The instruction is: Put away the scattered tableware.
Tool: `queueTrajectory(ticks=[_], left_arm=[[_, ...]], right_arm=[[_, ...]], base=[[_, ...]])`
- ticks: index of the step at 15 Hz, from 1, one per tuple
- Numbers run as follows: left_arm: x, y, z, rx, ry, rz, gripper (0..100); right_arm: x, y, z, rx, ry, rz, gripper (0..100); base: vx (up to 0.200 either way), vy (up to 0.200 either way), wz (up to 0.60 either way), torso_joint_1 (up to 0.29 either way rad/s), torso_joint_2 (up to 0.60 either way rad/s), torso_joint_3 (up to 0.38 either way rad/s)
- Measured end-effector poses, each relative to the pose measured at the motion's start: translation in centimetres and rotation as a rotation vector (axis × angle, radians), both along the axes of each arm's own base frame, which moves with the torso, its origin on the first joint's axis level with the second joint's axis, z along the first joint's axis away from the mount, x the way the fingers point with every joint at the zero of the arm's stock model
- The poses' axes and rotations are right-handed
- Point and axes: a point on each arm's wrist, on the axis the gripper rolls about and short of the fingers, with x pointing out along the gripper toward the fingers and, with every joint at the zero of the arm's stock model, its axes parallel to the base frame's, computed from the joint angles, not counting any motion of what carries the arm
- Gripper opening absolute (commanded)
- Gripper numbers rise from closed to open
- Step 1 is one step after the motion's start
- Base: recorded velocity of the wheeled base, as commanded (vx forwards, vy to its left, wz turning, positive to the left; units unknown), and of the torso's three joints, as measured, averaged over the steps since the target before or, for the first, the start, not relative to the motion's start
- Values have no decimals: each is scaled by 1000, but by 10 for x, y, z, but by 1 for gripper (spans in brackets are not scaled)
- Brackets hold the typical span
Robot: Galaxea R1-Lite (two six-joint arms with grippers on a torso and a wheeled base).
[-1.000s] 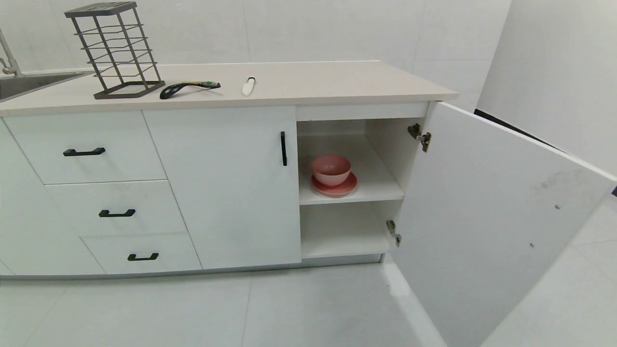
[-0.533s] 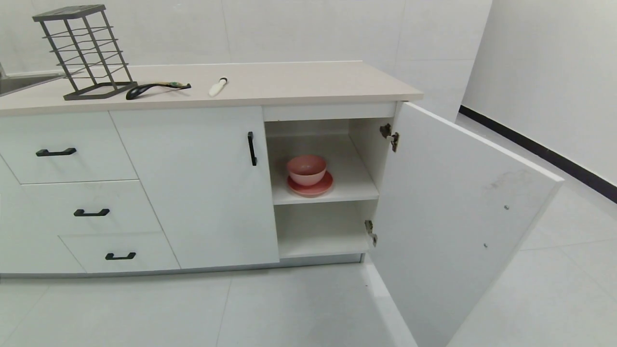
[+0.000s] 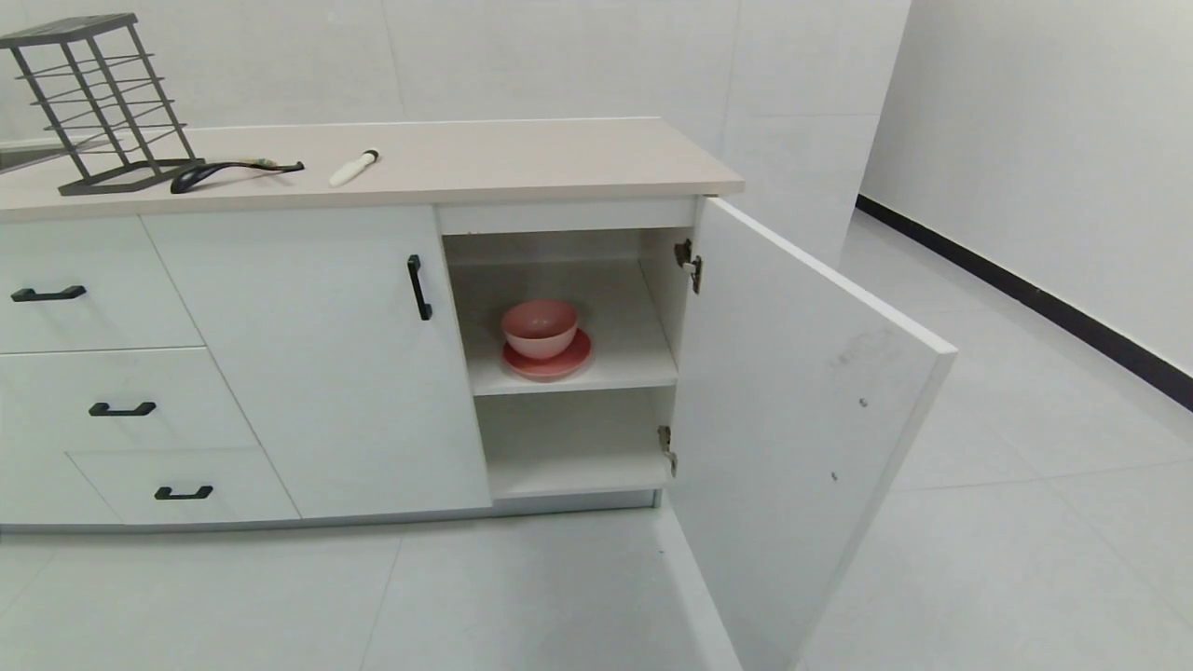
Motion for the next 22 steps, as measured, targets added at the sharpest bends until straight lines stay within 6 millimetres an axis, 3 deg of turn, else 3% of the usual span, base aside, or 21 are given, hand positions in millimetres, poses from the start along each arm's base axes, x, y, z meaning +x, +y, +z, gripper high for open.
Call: queueTrajectory(ticks=[2,6,8,12,17,22], left_arm=[[0,0,0,0,0,0,100],[0,0,0,0,-1,3,100],[0,0,0,1,-1,3,100],[0,0,0,1,0,5,100],[0,0,0,-2,-1,5,100],[0,0,0,-6,-1,6,100]], right_arm=[[-3,1,19,-7,-162,16,0],[13,3,51,-67,-18,144,0],[35,4,74,-94,62,201,0],[107,10,105,-116,150,300,0],[202,23,98,-125,179,416,0],[253,35,72,-130,178,468,0]], base=[[0,0,0,0,0,0],[0,0,0,0,0,0],[0,0,0,0,0,0],[-50,-50,0,1,1,1],[0,0,0,0,0,0],[0,0,0,0,0,0]])
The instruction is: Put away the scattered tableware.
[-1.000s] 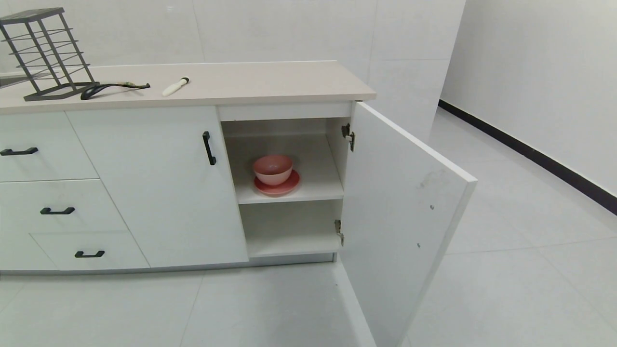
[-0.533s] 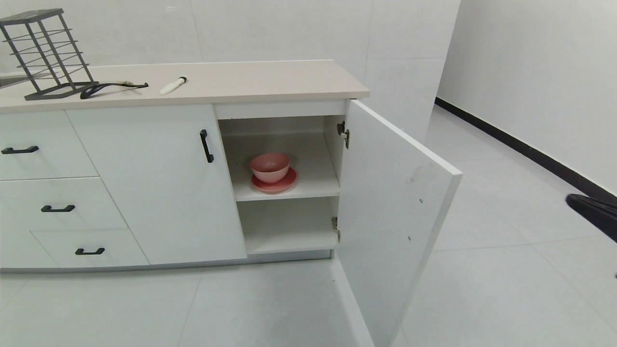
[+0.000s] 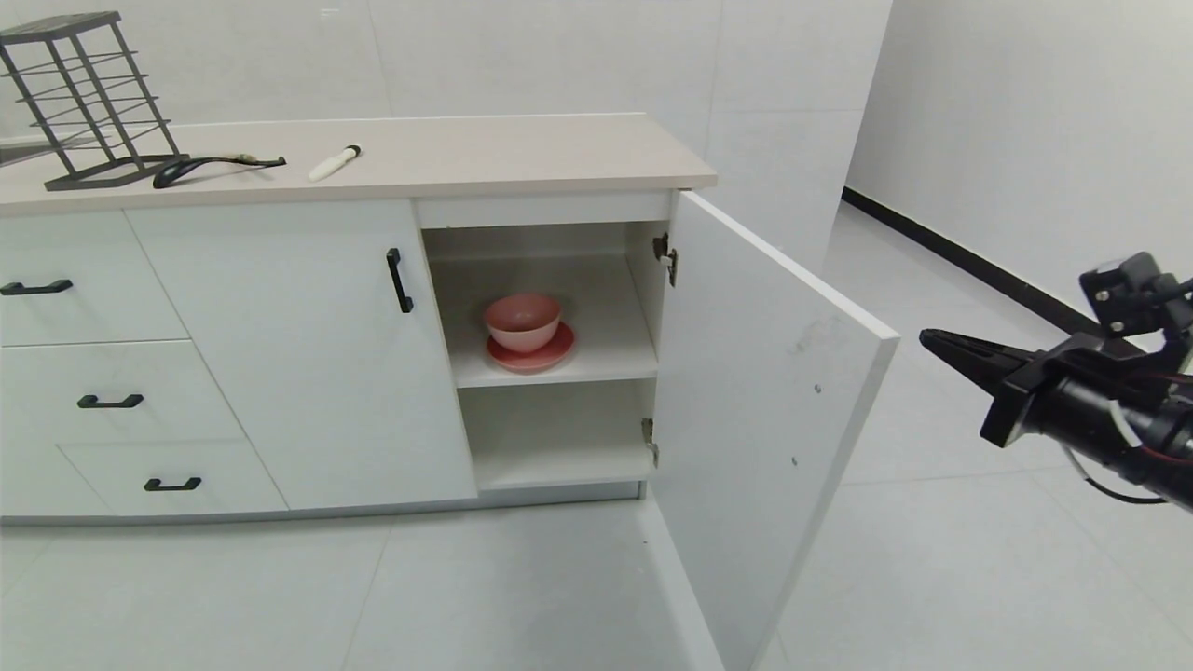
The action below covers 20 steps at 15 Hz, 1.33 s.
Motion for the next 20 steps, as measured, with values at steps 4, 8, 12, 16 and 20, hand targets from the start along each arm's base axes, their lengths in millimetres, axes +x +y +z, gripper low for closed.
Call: queueTrajectory(ticks=[4,8,12,16,20], left_arm=[[0,0,0,0,0,0,100],[0,0,0,0,0,0,100],[0,0,0,-1,0,0,100],[0,0,0,-6,1,2,100],[0,0,0,-7,0,3,100]], right_arm=[[15,15,-15,3,0,77,0],[19,27,-27,-2,46,119,0],[19,34,-30,-2,57,147,0],[14,50,-30,-1,59,207,0],[10,65,-28,1,49,269,0]], base=[[0,0,0,0,0,0],[0,0,0,0,0,0],[0,0,0,0,0,0],[0,0,0,0,0,0],[0,0,0,0,0,0]])
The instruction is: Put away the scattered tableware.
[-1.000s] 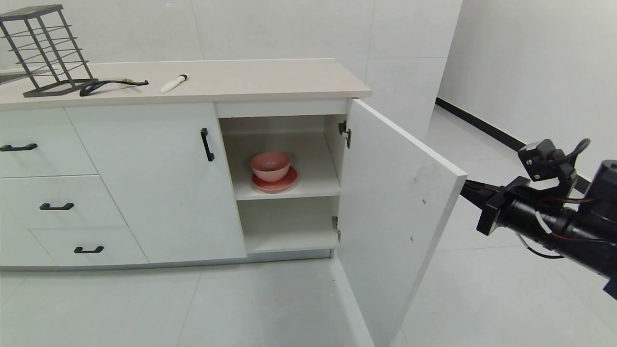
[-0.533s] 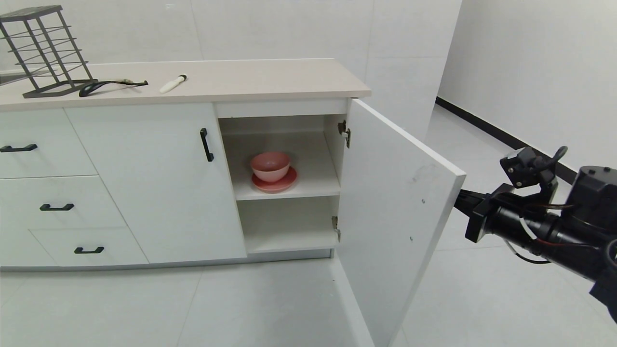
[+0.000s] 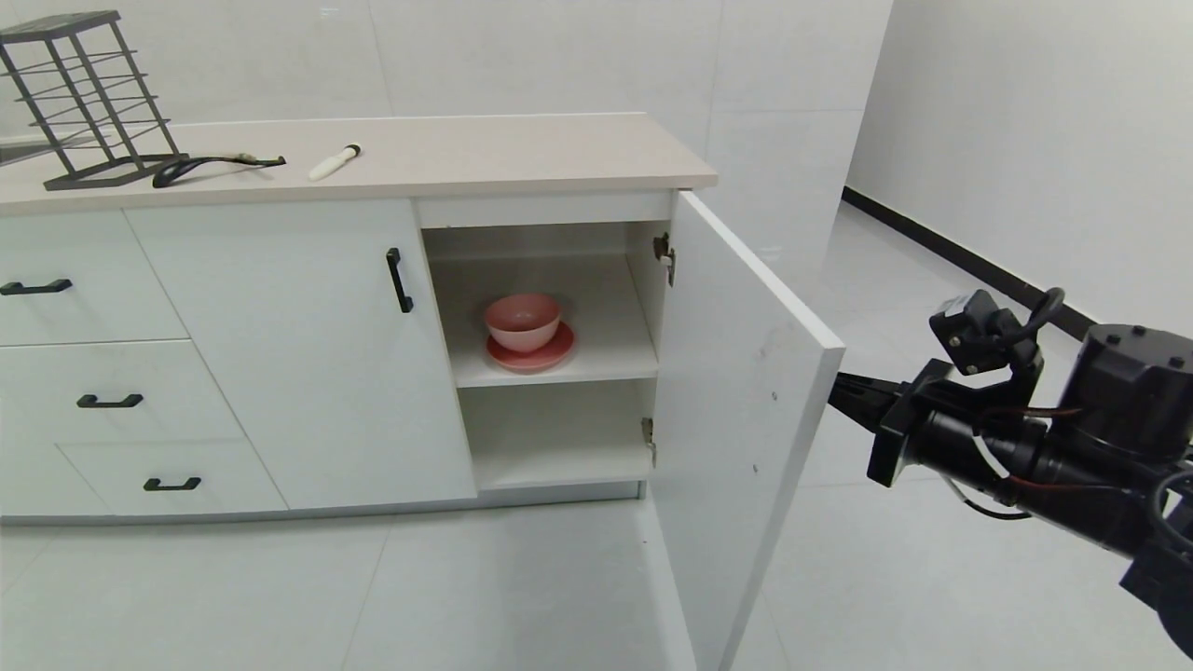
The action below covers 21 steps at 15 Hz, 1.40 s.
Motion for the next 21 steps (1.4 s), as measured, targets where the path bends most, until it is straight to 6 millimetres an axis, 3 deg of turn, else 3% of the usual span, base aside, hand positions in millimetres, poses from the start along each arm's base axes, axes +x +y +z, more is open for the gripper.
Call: queueTrajectory(ticks=[9,15,21], left_arm=[[0,0,0,2,0,-1,100],[0,0,0,2,0,-1,100],[0,0,0,2,0,-1,100]], right_arm=[[20,39,8,21,-53,97,0],[37,66,1,26,-57,147,0],[56,78,-9,23,-53,153,0]], base=[[0,0,0,0,0,0],[0,0,0,0,0,0],[0,0,0,0,0,0]])
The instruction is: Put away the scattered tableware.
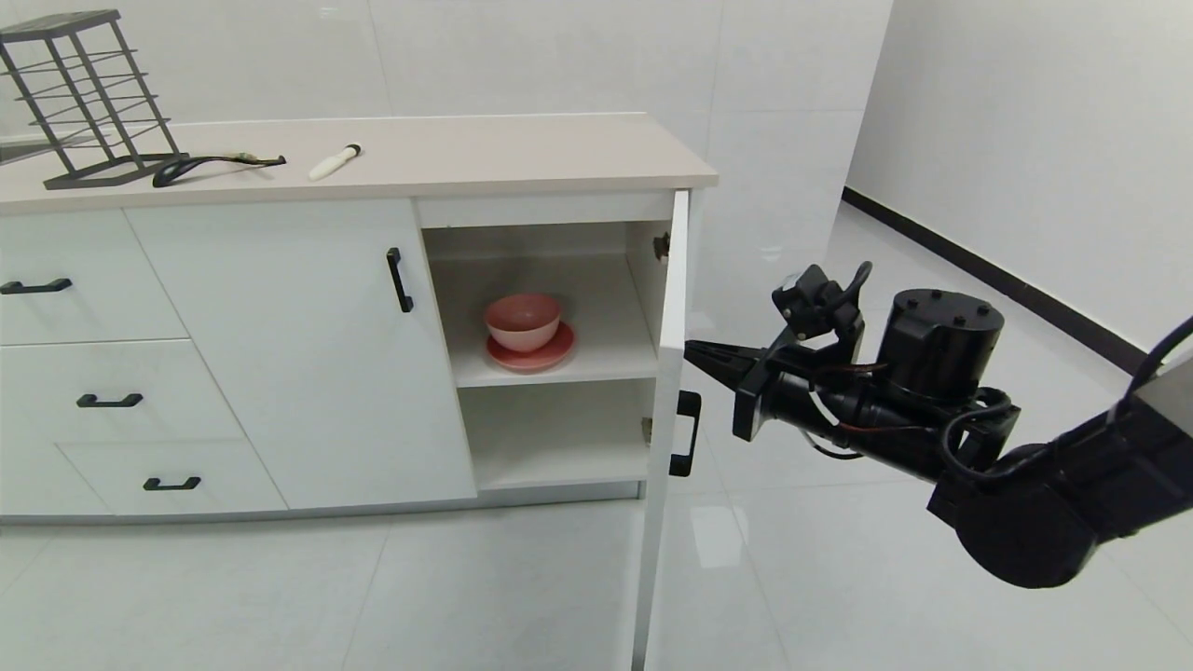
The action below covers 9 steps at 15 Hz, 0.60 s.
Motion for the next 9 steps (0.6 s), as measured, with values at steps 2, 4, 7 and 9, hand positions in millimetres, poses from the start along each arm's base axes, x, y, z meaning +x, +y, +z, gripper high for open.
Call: queueTrajectory(ticks=[2,4,7,9], left_arm=[[0,0,0,0,0,0,100],[0,0,0,-1,0,1,100],[0,0,0,-1,0,1,100],[0,0,0,-1,0,2,100]], right_arm=[[3,1,-2,-2,3,0,0],[5,2,-6,-6,10,-3,0],[8,2,-9,-8,14,-4,0],[12,4,-9,-4,8,-7,0]], base=[[-100,0,0,1,1,4],[-200,0,0,2,5,2],[0,0,0,0,0,0],[0,0,0,0,0,0]])
